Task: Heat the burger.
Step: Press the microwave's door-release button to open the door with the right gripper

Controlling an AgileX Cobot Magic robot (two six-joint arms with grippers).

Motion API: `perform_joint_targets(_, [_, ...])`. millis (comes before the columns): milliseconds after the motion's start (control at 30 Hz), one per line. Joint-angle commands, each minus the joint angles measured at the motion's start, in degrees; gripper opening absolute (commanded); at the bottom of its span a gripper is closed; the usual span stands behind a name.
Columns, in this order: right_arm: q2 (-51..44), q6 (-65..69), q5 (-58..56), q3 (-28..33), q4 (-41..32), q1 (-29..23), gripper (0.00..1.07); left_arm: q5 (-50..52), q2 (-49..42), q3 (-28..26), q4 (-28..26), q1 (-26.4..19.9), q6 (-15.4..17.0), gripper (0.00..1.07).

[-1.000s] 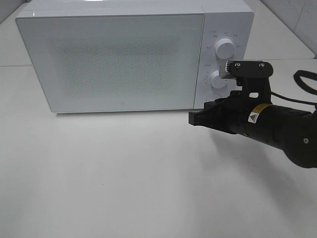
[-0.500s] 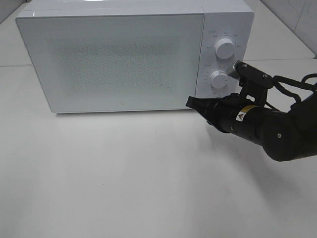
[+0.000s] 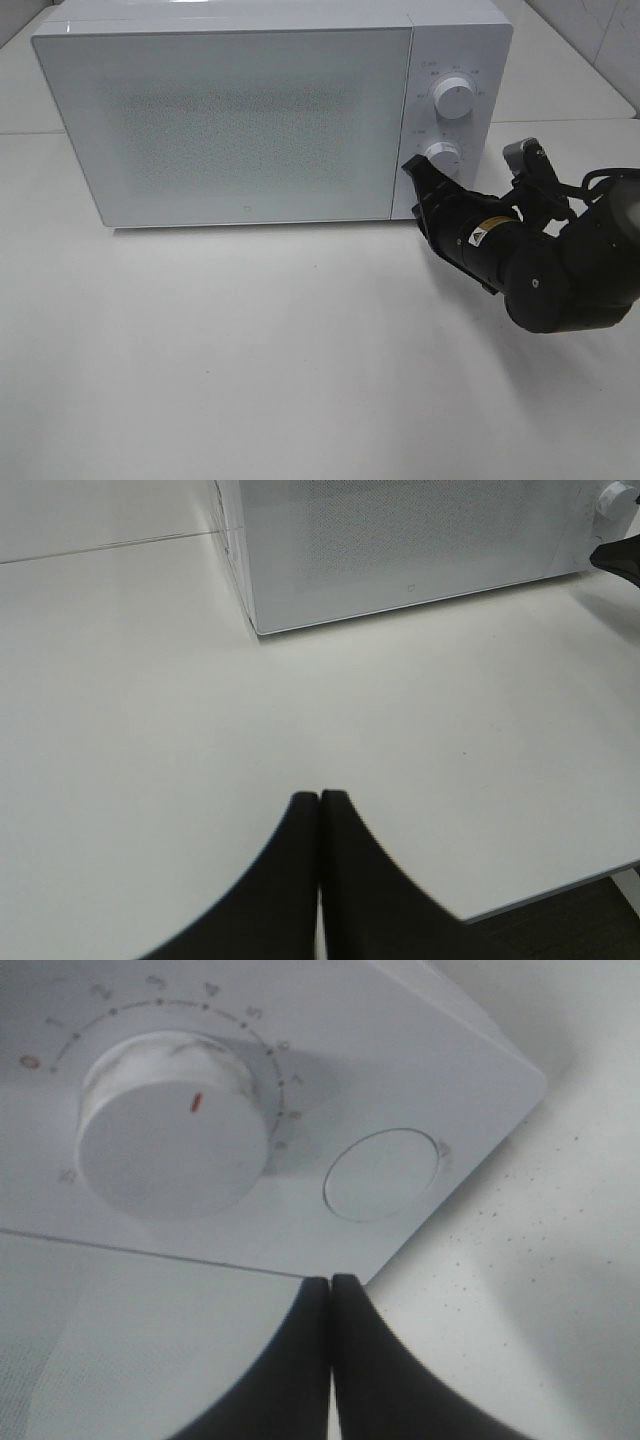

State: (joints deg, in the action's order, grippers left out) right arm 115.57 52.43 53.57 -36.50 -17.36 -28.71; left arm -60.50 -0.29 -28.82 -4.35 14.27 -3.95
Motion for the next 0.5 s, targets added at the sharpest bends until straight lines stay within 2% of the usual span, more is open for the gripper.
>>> perform_joint_targets(33, [0.1, 1.4, 0.9, -0.5, -2.8, 0.2, 0.00, 0.9, -1.1, 0.1, -0.3, -0.1, 0.5, 0.00])
perform_joint_targets(100, [0.1, 1.4, 0.9, -0.5, -6.5, 0.2, 0.00, 0.9, -1.1, 0.1, -0.3, -0.1, 0.5, 0.00])
perform_joint_targets(200, [0.1, 1.3, 0.9, -0.9, -8.3, 0.3, 0.00, 0.9, -1.1, 0.1, -0.3, -0.1, 0.5, 0.00])
perform_joint_targets(333, [1.9, 2.0, 0.7, -3.2, -4.1, 1.1, 0.00, 0.9, -1.1, 0.1, -0.2, -0.1, 0.3, 0.00])
perform_joint_targets(500, [3.3, 5.0, 1.9, -4.5, -3.2, 1.8, 0.00, 0.9, -1.1, 0.1, -0.2, -0.1, 0.3, 0.00])
